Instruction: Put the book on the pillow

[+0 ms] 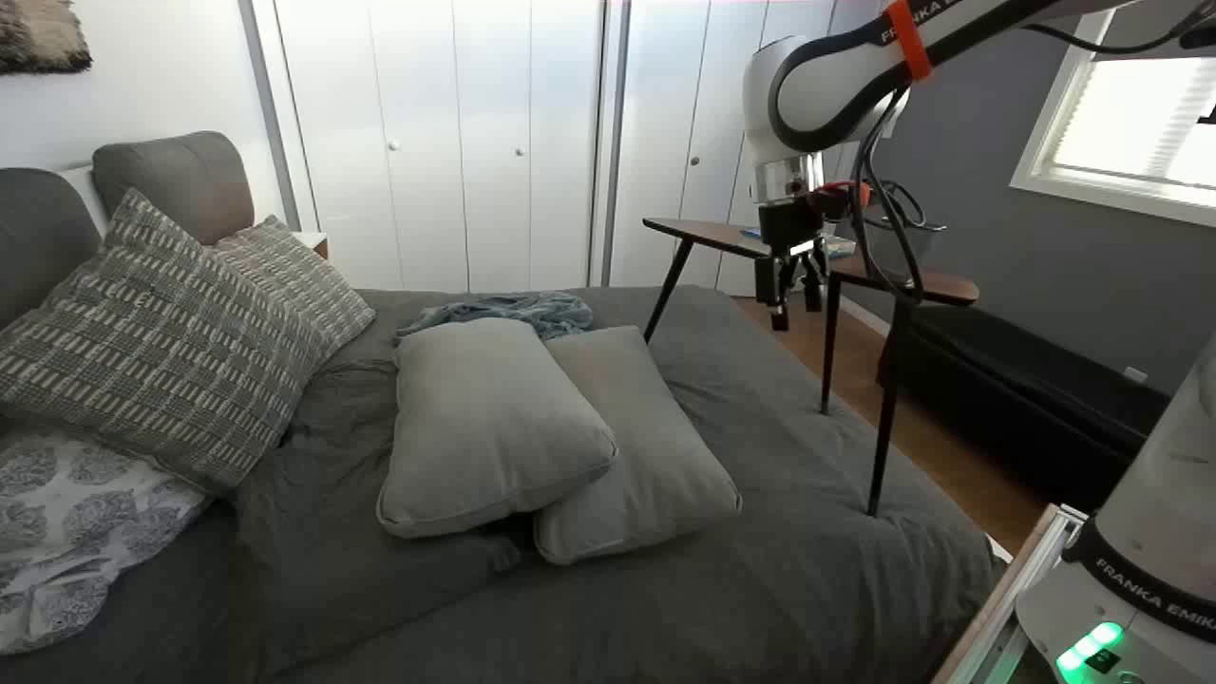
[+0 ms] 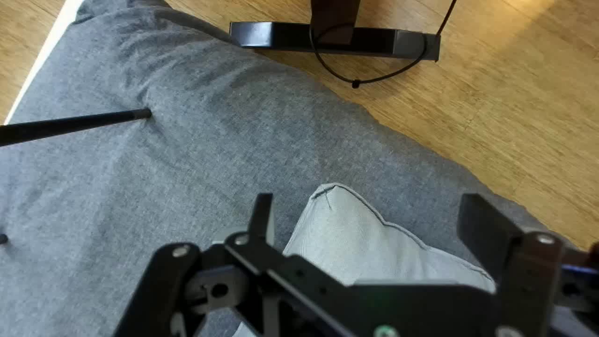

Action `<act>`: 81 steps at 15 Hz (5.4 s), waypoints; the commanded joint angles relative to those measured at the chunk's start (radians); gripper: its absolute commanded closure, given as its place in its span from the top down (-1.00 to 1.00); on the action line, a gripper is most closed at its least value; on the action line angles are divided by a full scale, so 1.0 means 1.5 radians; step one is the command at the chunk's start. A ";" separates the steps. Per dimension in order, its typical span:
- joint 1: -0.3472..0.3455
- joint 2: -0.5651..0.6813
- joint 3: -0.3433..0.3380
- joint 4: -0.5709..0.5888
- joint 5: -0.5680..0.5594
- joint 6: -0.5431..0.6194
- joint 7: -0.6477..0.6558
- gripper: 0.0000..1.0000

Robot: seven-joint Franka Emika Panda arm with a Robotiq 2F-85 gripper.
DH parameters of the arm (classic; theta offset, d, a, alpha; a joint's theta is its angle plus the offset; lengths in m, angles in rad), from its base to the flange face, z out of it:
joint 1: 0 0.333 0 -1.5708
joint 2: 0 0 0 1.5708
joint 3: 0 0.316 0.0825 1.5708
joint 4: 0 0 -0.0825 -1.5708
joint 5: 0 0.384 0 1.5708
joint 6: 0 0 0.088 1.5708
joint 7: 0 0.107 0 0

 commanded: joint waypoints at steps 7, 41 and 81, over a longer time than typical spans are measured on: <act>0.004 0.000 -0.004 0.001 0.000 -0.001 0.000 1.00; -0.007 0.196 -0.047 0.187 -0.722 -0.038 0.442 1.00; -0.022 0.510 -0.063 0.349 -1.010 -0.214 0.484 0.85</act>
